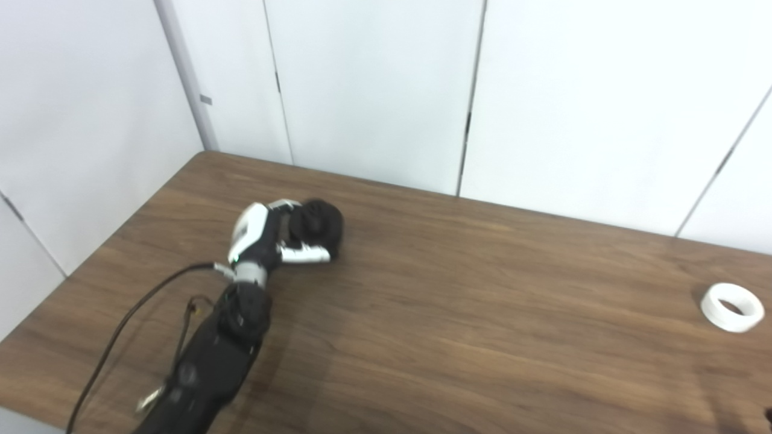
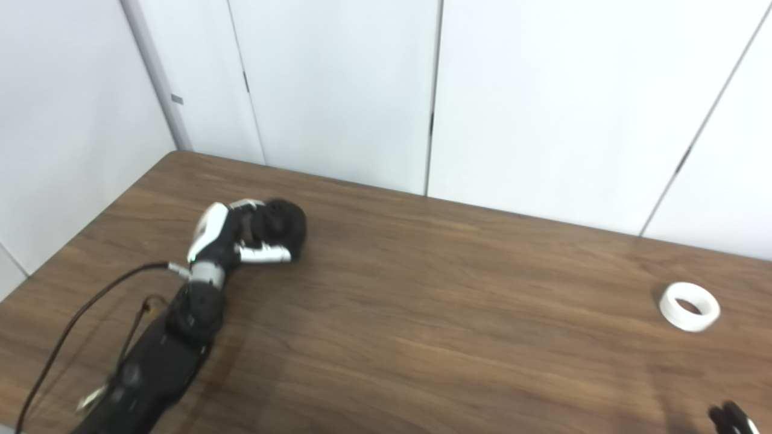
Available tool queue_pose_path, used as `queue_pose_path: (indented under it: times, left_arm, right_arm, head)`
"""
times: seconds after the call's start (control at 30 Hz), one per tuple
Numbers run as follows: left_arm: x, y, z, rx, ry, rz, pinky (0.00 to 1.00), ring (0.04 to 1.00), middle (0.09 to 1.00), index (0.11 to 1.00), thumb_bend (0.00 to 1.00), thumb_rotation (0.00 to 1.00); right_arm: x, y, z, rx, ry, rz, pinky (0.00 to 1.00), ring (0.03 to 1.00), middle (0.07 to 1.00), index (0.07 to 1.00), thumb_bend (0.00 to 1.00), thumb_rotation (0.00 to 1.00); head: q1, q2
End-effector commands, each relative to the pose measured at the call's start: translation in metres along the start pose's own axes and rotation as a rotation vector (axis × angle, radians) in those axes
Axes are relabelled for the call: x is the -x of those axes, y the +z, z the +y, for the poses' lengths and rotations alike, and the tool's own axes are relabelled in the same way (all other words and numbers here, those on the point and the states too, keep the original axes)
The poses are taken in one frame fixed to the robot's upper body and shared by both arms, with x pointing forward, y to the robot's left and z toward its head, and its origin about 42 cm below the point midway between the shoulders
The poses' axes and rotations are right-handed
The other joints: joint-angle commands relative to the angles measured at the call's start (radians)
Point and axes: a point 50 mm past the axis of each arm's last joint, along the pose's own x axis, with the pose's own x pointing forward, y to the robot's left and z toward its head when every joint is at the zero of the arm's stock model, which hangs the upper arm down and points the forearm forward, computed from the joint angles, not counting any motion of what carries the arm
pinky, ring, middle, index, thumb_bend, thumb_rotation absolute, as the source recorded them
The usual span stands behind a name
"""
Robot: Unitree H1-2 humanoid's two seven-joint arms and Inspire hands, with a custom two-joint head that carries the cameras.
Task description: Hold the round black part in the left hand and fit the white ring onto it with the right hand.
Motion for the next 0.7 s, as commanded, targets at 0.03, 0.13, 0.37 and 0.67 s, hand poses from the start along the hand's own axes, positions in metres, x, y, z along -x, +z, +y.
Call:
queue_pose_path:
  times: [0.03,0.13,0.37,0.67]
  left_arm:
    - [0.019,0.040,0.018,-0.006,-0.005,-0.168,0.93,0.922,0.830,0.488,0.52,0.05]
    - [0.054,0.055,0.006,-0.001,-0.098,-0.266,0.99,0.914,0.832,0.487,0.52,0.06]
    - [0.116,0.085,-0.037,-0.071,-0.306,-0.480,1.00,0.942,0.846,0.487,0.52,0.07]
    - [0.157,0.096,-0.095,0.020,-0.525,-0.539,1.00,0.949,0.836,0.486,0.52,0.07]
  right_arm:
    - [-0.003,0.015,0.006,0.014,0.008,-0.064,1.00,0.980,0.920,0.922,0.63,1.00]
    - [-0.005,0.017,0.012,0.026,0.009,-0.048,1.00,0.972,0.930,0.929,0.66,1.00]
    - [-0.006,0.023,0.025,0.015,-0.018,0.005,1.00,0.973,0.917,0.926,0.63,1.00]
    - [-0.003,0.030,0.037,0.020,-0.008,-0.023,1.00,0.940,0.898,0.912,0.58,1.00]
  head:
    - [-0.047,0.014]
    - [-0.084,0.024]
    - [-0.152,0.040]
    - [-0.223,0.081]
